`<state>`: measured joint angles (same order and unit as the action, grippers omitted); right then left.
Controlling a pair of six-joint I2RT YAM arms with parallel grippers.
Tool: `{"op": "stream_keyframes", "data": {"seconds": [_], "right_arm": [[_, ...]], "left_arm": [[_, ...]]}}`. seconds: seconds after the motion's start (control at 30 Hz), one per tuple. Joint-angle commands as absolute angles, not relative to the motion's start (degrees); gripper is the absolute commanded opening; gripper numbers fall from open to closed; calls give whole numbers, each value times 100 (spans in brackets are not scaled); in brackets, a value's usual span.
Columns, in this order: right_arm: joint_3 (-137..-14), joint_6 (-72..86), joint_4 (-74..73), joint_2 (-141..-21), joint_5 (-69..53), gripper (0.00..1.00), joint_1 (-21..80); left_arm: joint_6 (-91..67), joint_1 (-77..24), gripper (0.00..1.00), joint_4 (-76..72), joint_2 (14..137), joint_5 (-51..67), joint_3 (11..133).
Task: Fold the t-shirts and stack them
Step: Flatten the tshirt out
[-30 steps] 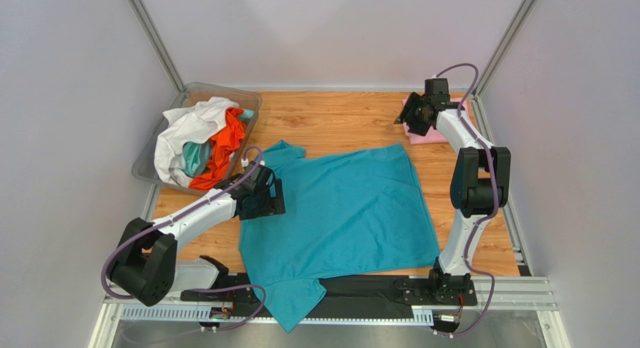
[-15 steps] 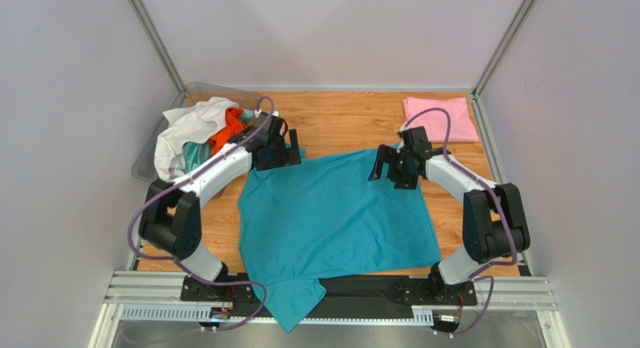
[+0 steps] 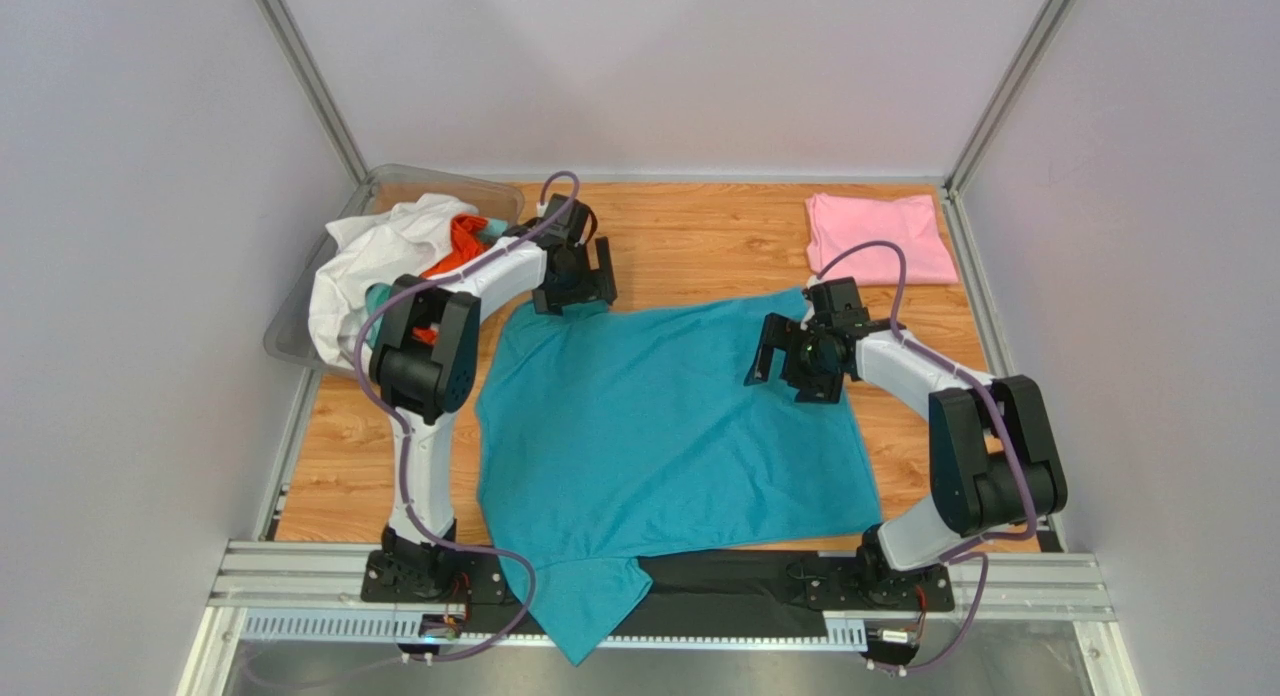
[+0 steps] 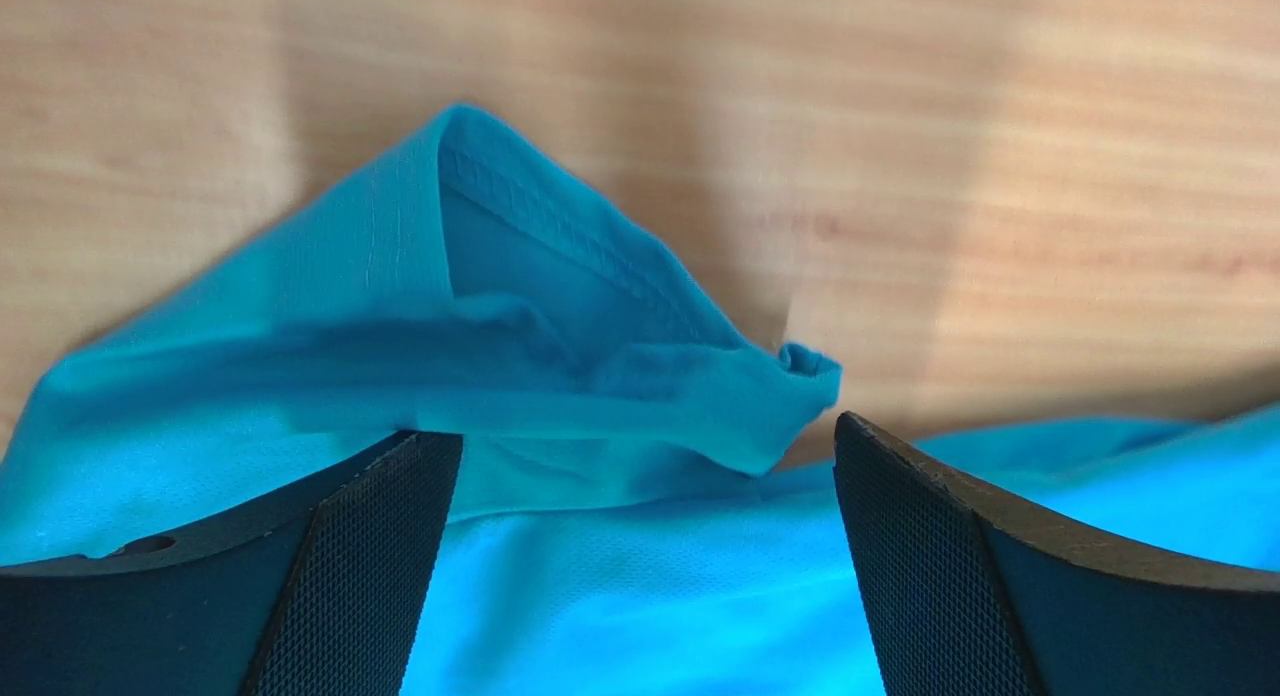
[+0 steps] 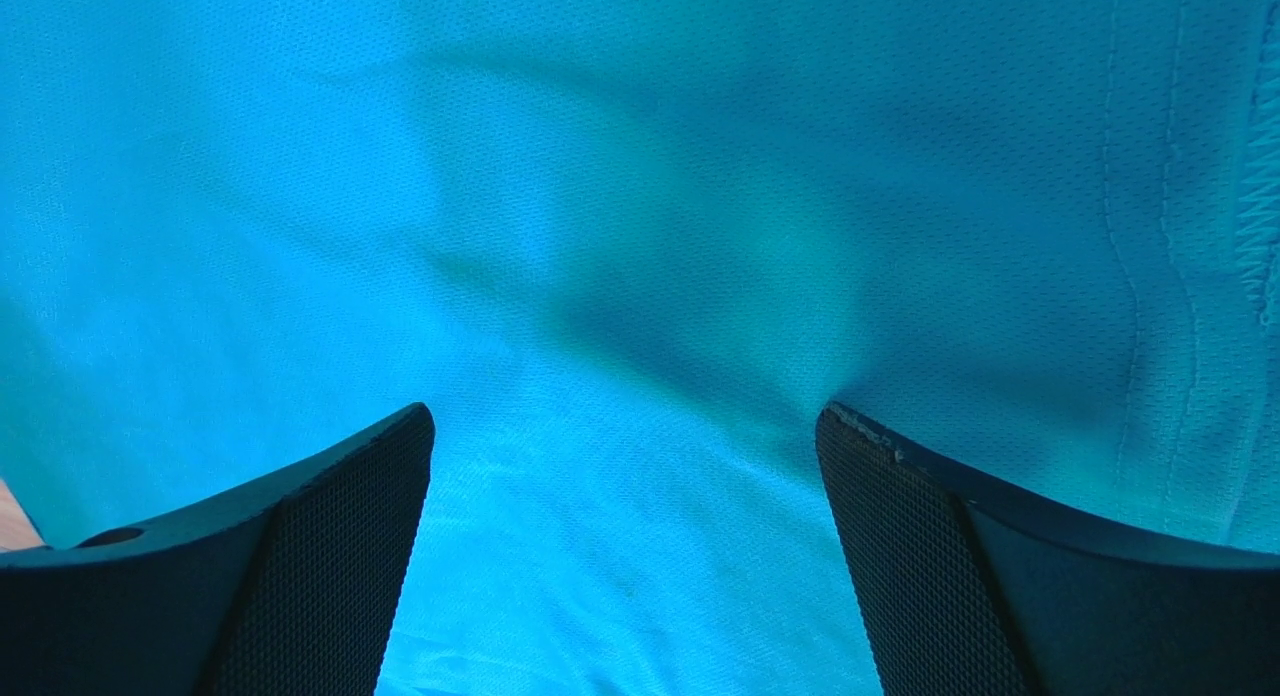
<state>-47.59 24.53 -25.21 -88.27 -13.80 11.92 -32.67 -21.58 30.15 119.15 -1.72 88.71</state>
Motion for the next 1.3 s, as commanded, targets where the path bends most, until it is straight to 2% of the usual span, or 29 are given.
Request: {"op": "stream_keyframes", "data": {"seconds": [0.0,0.1,0.27,0.4,0.7,0.9,1.07,1.27], "right_arm": [[-4518,2347,-2391,-8947,-1248,100,1187],[-4430,2338,-2461,-9035,-1160,100,1160],[-4307,2276,-2478,-8983,-1055,100,1099],[-4324,2268,-2575,-9000,-905,100,1002],[-4579,2136,-2724,-8772,-949,100,940],[-4851,2109,-2944,-8394,-914,100,940],[-4834,2206,-3085,-7850,-914,100,940],[-4439,2206,-3182,-7357,-757,100,949]], "left_arm": [[-3225,-2013,100,3058,12190,-290,9386],[-3348,-1890,100,3260,12611,-465,9842],[-3498,-1670,100,4569,13745,-640,11678],[-3577,-1644,100,4580,13799,-475,11971],[-3384,-1670,100,4017,12631,-62,11093],[-3191,-1810,100,3648,11506,-44,10074],[-3173,-1977,100,3542,10496,-44,9055],[-3304,-2513,100,3208,9160,-123,7044]]}}
